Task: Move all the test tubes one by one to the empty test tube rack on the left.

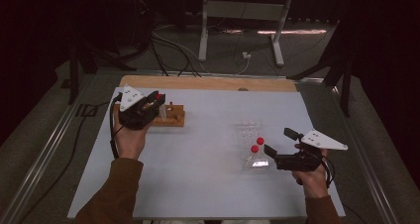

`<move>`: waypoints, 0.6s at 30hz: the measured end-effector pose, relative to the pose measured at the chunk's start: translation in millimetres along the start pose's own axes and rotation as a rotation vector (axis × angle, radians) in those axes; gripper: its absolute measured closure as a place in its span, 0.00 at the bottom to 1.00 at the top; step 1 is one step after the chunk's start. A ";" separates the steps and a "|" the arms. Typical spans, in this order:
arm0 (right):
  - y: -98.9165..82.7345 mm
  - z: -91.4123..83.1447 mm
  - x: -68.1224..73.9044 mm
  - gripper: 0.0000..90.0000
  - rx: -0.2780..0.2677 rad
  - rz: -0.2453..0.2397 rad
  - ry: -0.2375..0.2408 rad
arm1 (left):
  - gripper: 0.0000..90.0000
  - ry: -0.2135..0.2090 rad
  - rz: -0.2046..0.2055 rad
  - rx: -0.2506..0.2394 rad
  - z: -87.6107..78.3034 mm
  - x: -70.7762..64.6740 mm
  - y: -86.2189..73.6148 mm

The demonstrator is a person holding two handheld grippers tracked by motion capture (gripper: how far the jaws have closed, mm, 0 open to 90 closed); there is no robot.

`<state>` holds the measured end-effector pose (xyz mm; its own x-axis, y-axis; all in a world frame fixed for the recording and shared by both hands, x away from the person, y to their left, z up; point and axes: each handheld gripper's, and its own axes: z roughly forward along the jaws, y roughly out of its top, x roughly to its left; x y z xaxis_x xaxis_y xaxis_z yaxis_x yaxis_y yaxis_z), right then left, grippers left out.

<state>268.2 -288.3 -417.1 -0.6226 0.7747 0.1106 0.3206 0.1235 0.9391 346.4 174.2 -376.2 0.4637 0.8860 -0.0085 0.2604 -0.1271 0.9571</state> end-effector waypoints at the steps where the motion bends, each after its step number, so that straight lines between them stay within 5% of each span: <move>1: -0.1 -0.1 -0.3 0.02 -0.002 0.000 0.001 | 0.79 0.009 0.000 0.001 0.7 2.5 0.2; 18: 0.2 -2.0 -2.2 0.02 -0.008 0.007 0.000 | 0.79 0.123 -0.029 -0.009 9.7 28.3 1.1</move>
<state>268.2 -291.3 -416.5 -0.6202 0.7757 0.1170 0.3193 0.1134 0.9408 368.1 194.8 -378.2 0.3482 0.9374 -0.0008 0.2641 -0.0973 0.9596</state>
